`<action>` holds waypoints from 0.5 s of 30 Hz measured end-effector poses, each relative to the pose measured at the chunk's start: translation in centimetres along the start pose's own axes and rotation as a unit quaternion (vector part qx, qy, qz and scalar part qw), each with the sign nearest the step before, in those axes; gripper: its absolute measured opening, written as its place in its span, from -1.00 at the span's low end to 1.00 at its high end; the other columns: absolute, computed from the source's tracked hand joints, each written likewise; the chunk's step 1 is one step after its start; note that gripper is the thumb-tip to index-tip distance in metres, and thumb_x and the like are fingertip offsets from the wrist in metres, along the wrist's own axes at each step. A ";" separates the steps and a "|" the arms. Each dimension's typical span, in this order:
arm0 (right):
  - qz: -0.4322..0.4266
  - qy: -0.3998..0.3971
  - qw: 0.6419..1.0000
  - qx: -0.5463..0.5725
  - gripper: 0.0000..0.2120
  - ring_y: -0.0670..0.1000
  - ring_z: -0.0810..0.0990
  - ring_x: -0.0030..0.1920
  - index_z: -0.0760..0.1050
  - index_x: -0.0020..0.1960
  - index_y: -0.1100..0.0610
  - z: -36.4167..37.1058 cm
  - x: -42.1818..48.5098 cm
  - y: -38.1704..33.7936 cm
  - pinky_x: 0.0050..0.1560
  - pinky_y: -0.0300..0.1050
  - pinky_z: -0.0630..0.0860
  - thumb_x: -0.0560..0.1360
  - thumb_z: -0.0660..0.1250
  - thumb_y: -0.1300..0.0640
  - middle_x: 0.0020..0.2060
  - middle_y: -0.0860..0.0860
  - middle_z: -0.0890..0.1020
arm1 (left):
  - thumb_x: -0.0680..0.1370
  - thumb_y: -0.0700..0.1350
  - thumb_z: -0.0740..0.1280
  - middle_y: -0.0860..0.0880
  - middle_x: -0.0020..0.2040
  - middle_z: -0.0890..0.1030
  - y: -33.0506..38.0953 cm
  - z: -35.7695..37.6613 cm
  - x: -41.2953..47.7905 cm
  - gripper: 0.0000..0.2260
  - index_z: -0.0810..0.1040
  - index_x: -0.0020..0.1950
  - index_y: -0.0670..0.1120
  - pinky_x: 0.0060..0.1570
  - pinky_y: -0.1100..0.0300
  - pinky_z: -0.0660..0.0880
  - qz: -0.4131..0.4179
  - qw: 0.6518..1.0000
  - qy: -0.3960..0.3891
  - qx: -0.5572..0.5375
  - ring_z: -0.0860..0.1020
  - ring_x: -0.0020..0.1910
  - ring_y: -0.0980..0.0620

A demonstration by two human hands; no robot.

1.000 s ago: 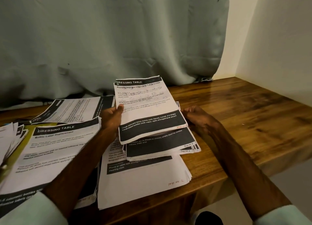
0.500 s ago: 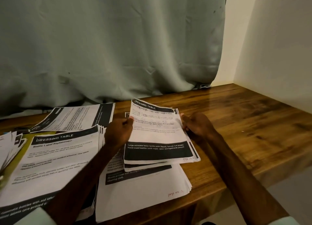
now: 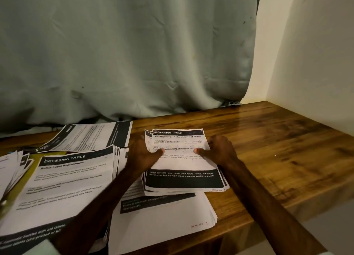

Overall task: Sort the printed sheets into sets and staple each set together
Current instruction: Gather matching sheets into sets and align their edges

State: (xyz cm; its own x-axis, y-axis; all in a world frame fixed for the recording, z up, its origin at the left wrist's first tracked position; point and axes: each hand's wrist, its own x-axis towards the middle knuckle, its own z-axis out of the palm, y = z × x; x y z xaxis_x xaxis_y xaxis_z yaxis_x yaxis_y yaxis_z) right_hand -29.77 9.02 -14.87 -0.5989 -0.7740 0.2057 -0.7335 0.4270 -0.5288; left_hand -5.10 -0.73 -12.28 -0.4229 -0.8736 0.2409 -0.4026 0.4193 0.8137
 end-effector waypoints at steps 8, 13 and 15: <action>-0.039 0.011 0.999 0.034 -0.65 -0.05 0.62 -0.30 0.62 -0.26 0.08 -0.4 -0.8 -0.4 -0.35 -0.22 0.42 0.46 0.50 -0.20 -0.26 -0.04 0.69 | 0.52 -0.16 0.52 -0.07 0.08 0.74 -0.9 -0.2 1.2 -0.73 0.63 0.20 -0.07 0.18 -0.17 0.60 -0.148 0.956 -0.100 -0.232 0.71 0.05 -0.11; -0.045 -0.007 0.992 0.116 -0.74 -0.18 0.61 -0.36 0.71 -0.17 0.05 -0.9 -1.1 -0.9 -0.34 -0.34 0.41 0.47 0.52 -0.15 -0.33 -0.15 0.67 | 0.64 -0.13 0.37 -0.06 0.06 0.71 -0.3 0.4 0.9 -0.93 0.59 0.05 0.04 0.00 -0.05 0.65 -0.114 0.970 -0.091 -0.196 0.70 -0.01 -0.06; -0.022 -0.035 0.979 0.198 -0.81 -0.12 0.71 -0.25 0.70 -0.11 0.01 -1.5 -1.6 -1.2 -0.20 -0.25 0.60 0.45 0.55 -0.11 -0.17 -0.07 0.75 | 0.65 -0.10 0.35 -0.08 0.11 0.72 0.2 0.0 0.8 -0.93 0.61 0.08 0.04 0.07 -0.12 0.65 -0.072 0.973 -0.092 -0.196 0.72 0.02 -0.07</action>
State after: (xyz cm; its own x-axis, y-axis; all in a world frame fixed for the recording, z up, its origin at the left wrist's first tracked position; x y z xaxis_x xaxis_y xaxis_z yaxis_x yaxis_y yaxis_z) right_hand -28.40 10.48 -13.35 -0.5352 -0.8241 0.1855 -0.5682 0.1887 -0.8010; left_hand -5.54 -1.30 -11.90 -0.5380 -0.8420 0.0394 -0.1423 0.1368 0.9803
